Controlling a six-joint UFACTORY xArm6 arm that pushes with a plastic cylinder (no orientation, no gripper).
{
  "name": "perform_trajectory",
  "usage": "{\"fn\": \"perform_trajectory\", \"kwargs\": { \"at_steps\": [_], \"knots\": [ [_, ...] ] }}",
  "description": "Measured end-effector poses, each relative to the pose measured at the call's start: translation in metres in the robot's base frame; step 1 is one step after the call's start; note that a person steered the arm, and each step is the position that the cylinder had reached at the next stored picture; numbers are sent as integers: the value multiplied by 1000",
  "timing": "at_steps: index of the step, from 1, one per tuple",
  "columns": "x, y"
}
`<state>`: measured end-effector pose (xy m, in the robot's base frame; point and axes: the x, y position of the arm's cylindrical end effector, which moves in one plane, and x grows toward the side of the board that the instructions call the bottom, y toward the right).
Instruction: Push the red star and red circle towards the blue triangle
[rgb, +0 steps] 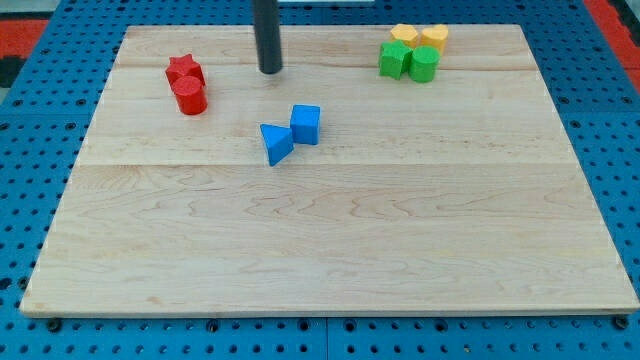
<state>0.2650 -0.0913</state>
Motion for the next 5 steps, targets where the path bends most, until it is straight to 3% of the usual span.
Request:
{"fn": "perform_trajectory", "kwargs": {
  "at_steps": [2,3,5],
  "knots": [
    [-17,-113],
    [36,-95],
    [70,-47]
  ]
}}
